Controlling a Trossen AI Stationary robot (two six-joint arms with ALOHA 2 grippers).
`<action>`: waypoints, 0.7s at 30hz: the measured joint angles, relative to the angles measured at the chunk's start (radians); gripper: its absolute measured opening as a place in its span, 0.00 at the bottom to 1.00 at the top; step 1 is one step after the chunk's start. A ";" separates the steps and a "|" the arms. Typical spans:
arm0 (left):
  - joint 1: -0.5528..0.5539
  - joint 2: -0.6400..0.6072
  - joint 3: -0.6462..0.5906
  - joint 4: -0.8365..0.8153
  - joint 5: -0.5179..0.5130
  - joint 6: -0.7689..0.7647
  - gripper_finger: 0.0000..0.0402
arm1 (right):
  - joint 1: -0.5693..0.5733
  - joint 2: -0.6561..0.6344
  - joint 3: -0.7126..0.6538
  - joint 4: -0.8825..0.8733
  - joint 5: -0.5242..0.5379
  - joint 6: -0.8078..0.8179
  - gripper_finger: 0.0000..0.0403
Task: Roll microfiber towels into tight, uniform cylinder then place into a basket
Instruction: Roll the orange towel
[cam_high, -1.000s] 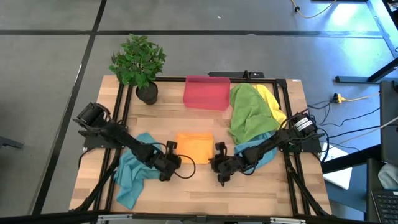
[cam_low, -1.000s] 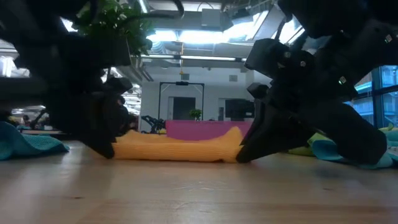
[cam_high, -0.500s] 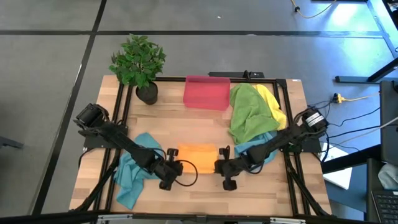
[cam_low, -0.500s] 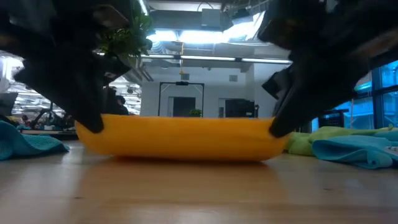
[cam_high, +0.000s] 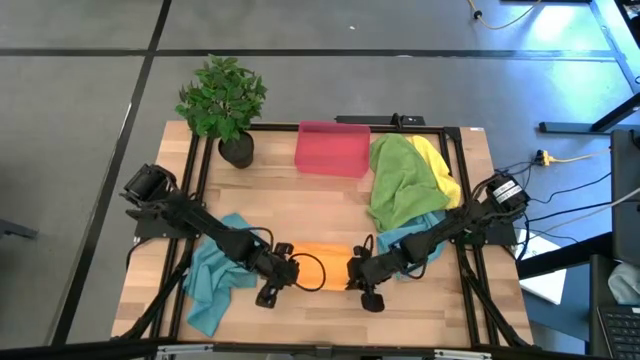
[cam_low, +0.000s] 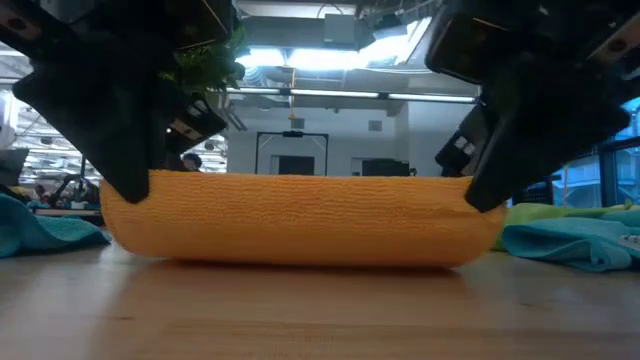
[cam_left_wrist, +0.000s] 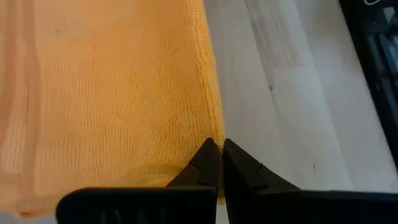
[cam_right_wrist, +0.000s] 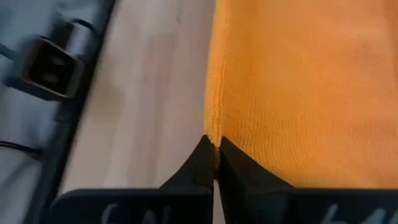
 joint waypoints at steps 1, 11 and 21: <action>0.006 0.000 -0.002 0.007 0.012 0.009 0.00 | 0.000 -0.002 -0.035 0.070 -0.010 0.015 0.02; 0.068 -0.003 -0.126 0.303 0.135 -0.017 0.00 | -0.025 -0.003 -0.294 0.499 0.025 0.216 0.02; 0.148 -0.003 -0.246 0.508 0.254 -0.053 0.00 | -0.025 -0.004 -0.318 0.501 0.168 0.324 0.03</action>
